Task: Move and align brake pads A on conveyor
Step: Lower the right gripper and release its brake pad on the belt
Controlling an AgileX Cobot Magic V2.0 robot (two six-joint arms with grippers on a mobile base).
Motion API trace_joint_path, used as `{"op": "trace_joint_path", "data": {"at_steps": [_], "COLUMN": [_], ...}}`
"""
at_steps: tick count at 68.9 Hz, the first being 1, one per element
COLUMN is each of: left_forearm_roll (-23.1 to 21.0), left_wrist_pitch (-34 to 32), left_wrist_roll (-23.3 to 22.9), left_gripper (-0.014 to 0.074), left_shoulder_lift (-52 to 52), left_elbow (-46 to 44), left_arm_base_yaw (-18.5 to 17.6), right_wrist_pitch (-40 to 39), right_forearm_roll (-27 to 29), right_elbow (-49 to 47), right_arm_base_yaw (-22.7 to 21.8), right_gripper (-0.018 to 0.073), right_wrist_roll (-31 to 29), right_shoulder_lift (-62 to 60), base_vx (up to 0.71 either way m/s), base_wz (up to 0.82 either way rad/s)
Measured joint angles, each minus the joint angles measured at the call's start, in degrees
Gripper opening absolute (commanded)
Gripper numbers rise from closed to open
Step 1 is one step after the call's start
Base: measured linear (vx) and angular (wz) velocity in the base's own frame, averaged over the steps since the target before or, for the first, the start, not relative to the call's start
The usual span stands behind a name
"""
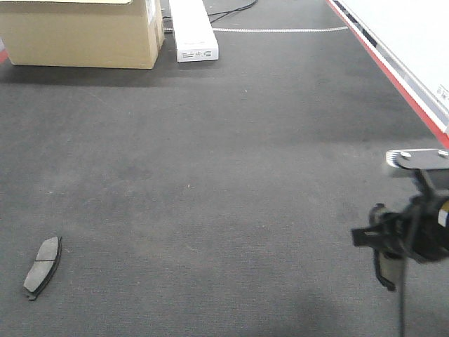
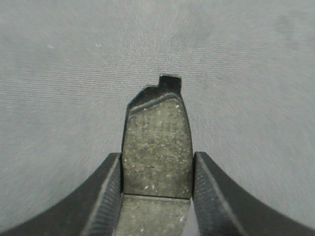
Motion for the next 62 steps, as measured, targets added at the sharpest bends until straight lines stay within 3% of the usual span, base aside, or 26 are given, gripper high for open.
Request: {"op": "trace_joint_path", "data": {"at_steps": [30,49,62], "left_forearm_roll": [0.0,0.0,0.0], "left_wrist_pitch": [0.0,0.0,0.0], "left_wrist_roll": [0.0,0.0,0.0], "left_gripper": [0.0425,0.0425,0.0425], "left_shoulder_lift": [0.0,0.0,0.0], "left_elbow": [0.0,0.1,0.1], "left_arm_base_yaw": [0.0,0.0,0.0], "right_wrist_pitch": [4.5,4.5,4.5], "right_forearm_roll": [1.5,2.3,2.3], "right_elbow": [-13.5,-16.6,-16.8], "right_arm_base_yaw": [-2.5,-2.5,-2.5], "right_gripper": [0.0019,0.0064,0.0155], "right_wrist_roll": [-9.9,-10.3,-10.4], "right_shoulder_lift": [20.4,27.8,31.3], "base_vx": [0.00,0.00,0.00], "base_wz": [0.00,0.00,0.00]}}
